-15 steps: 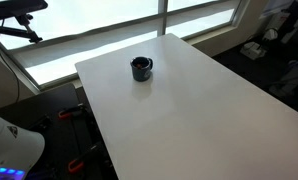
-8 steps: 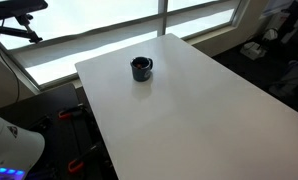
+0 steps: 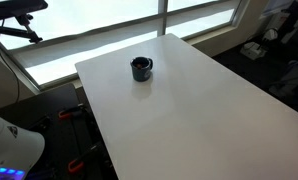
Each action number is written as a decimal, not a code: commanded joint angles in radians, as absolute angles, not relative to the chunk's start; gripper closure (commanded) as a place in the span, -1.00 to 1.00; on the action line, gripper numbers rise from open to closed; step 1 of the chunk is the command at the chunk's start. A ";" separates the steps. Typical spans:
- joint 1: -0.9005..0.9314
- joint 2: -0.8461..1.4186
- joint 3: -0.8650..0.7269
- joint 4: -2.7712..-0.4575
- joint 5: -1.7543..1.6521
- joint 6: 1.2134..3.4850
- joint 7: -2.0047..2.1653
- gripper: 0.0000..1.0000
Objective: Remove the marker from the cup and put it on the table
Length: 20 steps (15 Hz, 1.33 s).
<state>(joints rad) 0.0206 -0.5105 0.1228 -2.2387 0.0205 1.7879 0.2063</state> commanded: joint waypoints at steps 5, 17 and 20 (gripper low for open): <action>0.026 -0.509 0.118 -2.237 0.018 1.786 0.208 -1.00; 0.025 -0.505 0.119 -2.236 0.018 1.793 0.215 -1.00; 0.024 -0.489 0.124 -2.237 0.016 1.804 0.223 -1.00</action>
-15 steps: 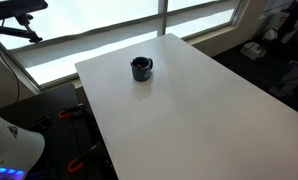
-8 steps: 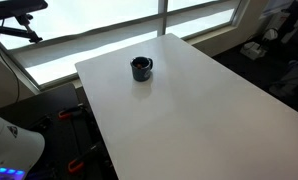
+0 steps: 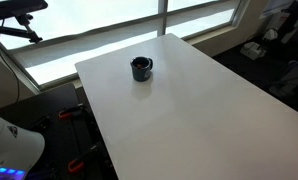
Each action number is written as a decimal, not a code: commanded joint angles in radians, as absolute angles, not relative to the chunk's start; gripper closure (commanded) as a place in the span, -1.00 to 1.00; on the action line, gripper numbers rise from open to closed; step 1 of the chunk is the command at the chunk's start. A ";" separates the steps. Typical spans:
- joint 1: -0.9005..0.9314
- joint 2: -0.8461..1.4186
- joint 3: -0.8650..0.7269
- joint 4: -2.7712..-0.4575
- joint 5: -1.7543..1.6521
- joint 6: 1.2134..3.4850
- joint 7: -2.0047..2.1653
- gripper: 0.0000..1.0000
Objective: Remove the marker from the cup and put it on the table
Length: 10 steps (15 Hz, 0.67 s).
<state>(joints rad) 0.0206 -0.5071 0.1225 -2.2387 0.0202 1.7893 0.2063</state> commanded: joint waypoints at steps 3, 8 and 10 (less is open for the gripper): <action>0.024 -0.447 0.130 -2.237 0.017 1.822 0.238 -1.00; 0.030 -0.372 0.136 -2.237 0.014 1.842 0.255 -1.00; 0.035 -0.343 0.140 -2.241 0.008 1.848 0.260 -1.00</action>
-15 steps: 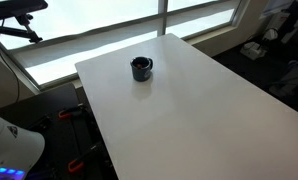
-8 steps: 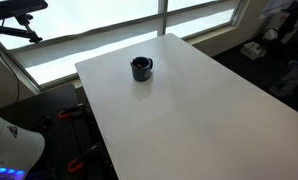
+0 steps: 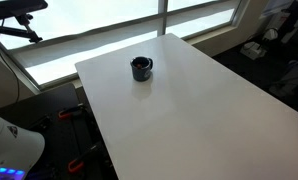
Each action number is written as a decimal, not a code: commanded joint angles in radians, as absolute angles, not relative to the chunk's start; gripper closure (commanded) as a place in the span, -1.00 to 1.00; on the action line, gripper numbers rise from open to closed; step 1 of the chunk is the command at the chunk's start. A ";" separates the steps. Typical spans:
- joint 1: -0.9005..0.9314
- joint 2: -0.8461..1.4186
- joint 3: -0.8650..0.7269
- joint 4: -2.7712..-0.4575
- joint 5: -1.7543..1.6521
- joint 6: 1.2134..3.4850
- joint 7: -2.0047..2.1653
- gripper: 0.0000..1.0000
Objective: Remove the marker from the cup and put it on the table
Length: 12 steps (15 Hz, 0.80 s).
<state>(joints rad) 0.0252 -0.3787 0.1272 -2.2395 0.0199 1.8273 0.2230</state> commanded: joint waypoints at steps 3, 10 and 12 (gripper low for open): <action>0.038 -0.304 0.148 -2.251 -0.009 1.866 0.280 -1.00; 0.041 -0.201 0.156 -2.265 -0.070 1.948 0.358 -1.00; 0.044 -0.164 0.156 -2.261 -0.087 1.973 0.387 -1.00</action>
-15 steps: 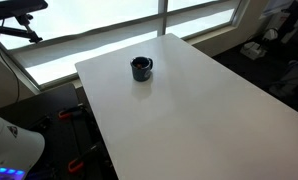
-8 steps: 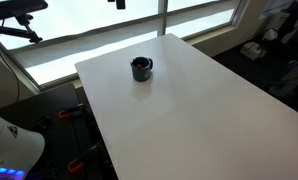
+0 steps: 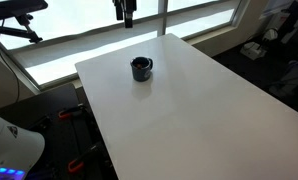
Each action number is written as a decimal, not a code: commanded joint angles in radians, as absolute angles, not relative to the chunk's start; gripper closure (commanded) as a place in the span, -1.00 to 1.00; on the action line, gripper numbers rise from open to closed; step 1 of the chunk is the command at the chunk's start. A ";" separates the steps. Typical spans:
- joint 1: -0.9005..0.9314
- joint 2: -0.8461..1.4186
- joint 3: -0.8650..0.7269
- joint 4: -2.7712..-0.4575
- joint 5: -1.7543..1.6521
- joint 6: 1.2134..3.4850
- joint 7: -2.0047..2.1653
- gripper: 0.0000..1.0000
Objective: Remove the marker from the cup and put it on the table
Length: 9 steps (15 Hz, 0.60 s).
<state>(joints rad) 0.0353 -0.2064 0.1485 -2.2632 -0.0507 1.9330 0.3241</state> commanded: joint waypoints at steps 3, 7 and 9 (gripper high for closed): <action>0.052 -0.109 0.151 -2.248 -0.098 1.993 0.408 -1.00; 0.068 -0.034 0.140 -2.218 -0.059 1.976 0.343 -1.00; 0.075 0.002 0.139 -2.193 -0.054 1.967 0.342 -1.00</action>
